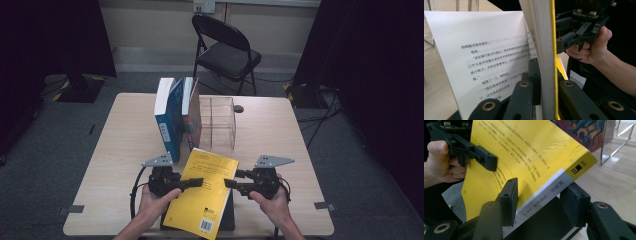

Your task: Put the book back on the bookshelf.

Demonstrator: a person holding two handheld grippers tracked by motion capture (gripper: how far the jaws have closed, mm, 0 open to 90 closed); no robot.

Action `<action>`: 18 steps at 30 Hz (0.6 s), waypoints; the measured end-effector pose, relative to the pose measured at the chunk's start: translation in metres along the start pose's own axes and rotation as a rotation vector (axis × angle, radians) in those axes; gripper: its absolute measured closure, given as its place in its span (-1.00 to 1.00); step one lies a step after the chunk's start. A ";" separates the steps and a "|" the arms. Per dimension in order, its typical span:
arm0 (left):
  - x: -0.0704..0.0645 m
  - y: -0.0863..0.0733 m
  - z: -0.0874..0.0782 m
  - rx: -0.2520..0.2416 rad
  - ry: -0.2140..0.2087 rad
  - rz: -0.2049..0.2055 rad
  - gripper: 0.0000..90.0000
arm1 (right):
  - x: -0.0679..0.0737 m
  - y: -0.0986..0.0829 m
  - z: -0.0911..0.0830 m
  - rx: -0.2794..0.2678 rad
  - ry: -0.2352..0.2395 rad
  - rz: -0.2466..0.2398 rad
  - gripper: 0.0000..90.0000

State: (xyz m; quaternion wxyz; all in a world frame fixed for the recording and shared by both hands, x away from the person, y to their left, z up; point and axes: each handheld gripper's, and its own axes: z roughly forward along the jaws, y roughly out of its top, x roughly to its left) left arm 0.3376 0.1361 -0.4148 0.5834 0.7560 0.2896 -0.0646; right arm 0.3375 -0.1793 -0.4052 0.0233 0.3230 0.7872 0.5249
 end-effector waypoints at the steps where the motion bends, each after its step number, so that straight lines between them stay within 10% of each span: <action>1: 0.000 0.002 -0.002 -0.009 0.000 0.001 0.90 | -0.001 0.005 -0.001 -0.016 0.010 0.003 0.18; 18: -0.002 0.016 -0.007 -0.077 0.015 0.028 0.89 | 0.011 0.038 -0.015 -0.080 -0.005 -0.031 0.48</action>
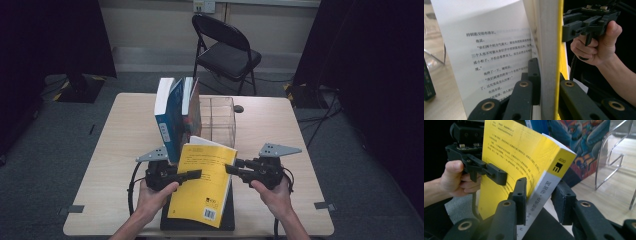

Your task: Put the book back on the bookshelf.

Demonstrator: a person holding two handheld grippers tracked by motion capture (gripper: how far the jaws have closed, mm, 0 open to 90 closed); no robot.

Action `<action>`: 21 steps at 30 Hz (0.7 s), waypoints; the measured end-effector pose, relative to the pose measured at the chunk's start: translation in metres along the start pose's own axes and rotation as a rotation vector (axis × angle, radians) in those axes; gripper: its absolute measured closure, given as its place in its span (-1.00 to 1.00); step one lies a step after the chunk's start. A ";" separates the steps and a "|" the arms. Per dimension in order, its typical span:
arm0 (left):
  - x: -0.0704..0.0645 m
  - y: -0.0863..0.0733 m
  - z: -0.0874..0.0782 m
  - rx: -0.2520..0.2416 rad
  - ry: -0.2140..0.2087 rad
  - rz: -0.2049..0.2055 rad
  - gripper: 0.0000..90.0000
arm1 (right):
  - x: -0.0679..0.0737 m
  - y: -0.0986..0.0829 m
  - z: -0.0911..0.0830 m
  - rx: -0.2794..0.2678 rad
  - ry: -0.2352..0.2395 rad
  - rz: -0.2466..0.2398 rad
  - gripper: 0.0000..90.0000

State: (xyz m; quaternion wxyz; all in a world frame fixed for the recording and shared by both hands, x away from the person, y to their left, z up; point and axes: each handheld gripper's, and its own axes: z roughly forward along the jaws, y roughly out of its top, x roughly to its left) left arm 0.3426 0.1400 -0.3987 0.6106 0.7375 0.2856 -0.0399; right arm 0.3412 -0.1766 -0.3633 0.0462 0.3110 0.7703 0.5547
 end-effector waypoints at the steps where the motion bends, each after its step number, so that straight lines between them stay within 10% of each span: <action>1: 0.000 0.002 0.000 -0.007 0.002 0.004 0.89 | 0.000 0.002 -0.001 -0.007 0.001 -0.004 0.50; 14: -0.006 0.012 0.001 -0.030 0.048 0.085 0.71 | 0.011 0.024 -0.013 -0.101 -0.003 -0.115 0.70; 21: -0.010 0.004 -0.001 -0.017 -0.007 0.091 0.68 | 0.020 0.018 -0.017 -0.093 0.037 -0.149 0.63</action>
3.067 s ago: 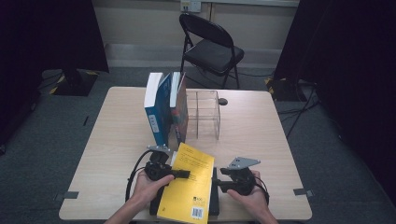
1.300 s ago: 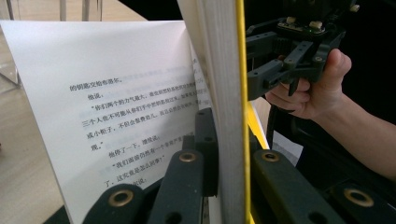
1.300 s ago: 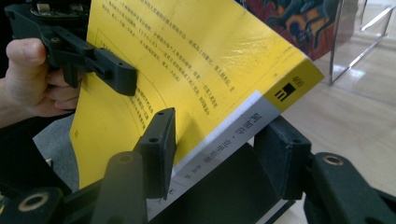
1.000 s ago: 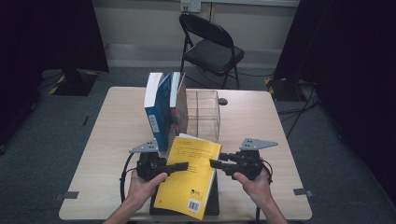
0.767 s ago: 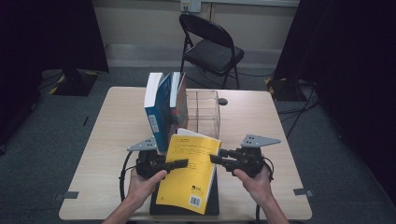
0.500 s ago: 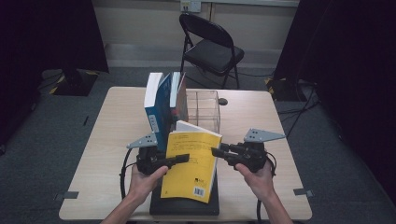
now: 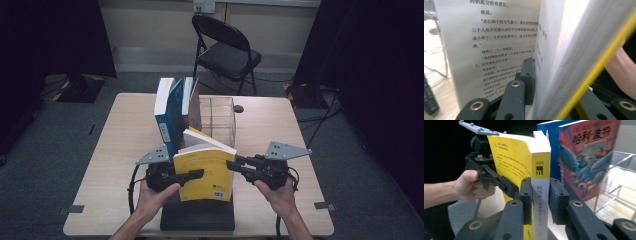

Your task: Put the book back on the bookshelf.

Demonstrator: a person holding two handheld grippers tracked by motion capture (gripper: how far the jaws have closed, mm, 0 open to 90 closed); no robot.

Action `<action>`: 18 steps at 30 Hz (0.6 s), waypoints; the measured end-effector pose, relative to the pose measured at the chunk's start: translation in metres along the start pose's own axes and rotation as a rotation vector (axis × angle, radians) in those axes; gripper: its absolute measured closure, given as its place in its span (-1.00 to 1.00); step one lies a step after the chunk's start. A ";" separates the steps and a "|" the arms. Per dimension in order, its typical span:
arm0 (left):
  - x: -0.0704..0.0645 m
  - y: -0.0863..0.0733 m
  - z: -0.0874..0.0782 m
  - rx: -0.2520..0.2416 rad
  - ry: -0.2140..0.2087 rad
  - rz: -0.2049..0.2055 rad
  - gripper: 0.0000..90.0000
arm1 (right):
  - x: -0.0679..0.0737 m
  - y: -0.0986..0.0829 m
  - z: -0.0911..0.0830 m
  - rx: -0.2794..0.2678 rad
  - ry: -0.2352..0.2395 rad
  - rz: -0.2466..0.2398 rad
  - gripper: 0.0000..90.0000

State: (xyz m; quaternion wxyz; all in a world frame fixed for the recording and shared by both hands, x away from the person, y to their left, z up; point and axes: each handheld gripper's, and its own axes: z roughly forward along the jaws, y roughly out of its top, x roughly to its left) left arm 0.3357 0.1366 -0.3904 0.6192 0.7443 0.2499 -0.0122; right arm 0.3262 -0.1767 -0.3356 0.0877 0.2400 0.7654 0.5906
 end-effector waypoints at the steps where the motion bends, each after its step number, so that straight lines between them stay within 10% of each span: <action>1: -0.001 0.000 0.000 0.000 -0.004 0.003 0.68 | 0.001 -0.001 0.001 -0.001 0.006 -0.002 0.60; 18: 0.006 -0.008 -0.015 -0.014 0.084 -0.039 0.44 | 0.007 -0.002 0.013 0.051 -0.008 -0.045 0.68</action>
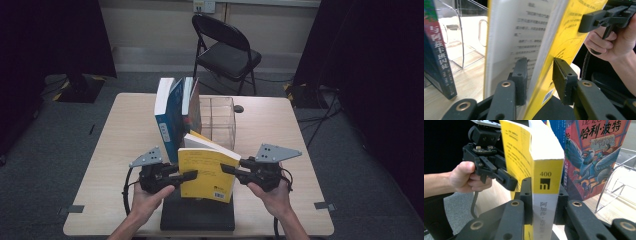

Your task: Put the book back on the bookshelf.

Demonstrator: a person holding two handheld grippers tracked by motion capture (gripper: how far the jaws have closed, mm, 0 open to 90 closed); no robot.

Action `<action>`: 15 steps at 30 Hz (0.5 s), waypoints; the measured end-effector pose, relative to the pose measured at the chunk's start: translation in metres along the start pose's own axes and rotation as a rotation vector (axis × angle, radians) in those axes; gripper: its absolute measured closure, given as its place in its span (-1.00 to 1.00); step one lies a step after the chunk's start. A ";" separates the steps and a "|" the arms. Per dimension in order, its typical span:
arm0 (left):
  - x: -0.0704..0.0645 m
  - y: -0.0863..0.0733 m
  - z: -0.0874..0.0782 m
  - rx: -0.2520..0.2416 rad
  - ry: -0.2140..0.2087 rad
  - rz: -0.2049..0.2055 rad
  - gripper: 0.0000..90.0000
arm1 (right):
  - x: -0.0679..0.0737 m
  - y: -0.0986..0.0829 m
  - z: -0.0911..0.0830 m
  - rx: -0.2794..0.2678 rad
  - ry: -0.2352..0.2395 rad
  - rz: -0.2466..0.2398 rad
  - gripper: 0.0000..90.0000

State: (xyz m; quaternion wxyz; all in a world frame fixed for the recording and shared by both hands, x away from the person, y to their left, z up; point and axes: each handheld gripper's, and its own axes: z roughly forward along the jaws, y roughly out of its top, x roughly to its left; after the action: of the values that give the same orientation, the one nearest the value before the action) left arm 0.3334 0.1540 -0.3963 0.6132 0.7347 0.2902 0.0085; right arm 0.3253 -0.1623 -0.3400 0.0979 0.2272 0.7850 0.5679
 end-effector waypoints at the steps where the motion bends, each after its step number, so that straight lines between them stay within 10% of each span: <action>1: 0.001 0.000 -0.002 -0.002 0.013 0.002 0.42 | 0.000 0.001 0.000 0.002 -0.001 -0.001 0.68; 15: 0.007 0.001 0.016 0.042 0.107 0.032 0.09 | -0.006 -0.002 -0.017 0.019 -0.014 -0.008 0.66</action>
State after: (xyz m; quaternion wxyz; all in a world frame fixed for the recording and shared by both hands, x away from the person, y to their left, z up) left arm 0.3455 0.1429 -0.4021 0.5811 0.7502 0.3112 0.0515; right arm 0.3235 -0.1800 -0.3368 0.1033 0.2288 0.7907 0.5583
